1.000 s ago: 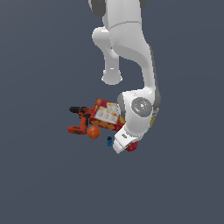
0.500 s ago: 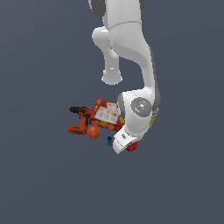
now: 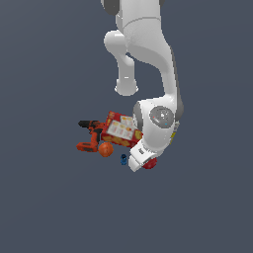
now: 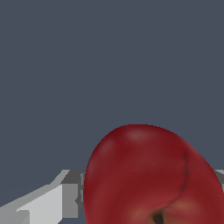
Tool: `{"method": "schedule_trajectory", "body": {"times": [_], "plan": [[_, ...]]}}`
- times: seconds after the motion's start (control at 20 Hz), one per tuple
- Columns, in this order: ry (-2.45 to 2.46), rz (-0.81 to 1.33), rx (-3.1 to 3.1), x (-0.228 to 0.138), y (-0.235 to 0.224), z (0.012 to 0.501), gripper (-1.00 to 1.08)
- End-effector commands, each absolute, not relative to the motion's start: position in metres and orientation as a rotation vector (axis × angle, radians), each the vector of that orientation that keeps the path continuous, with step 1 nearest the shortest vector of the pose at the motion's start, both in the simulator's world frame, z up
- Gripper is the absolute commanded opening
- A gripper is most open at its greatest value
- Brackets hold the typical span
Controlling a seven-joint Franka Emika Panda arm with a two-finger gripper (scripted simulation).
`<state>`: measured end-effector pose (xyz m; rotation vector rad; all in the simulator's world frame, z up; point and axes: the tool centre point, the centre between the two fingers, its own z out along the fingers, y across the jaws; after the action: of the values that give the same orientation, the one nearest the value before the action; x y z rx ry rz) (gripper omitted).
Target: Pick up a designated object from a clutter of objects.
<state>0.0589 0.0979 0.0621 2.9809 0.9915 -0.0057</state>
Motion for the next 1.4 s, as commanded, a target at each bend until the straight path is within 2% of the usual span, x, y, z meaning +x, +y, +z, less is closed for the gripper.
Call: {"method": "schedule_trajectory", "body": {"times": [0.0,0.35,1.35], "plan": [[0.992,0.000,2.980,0.059,0.101,0.076,-1.00],[0.994,0.000,2.979,0.054,0.115,0.132,-1.00],[0.996,0.000,2.979,0.041,0.168,0.350,-1.00]]}}
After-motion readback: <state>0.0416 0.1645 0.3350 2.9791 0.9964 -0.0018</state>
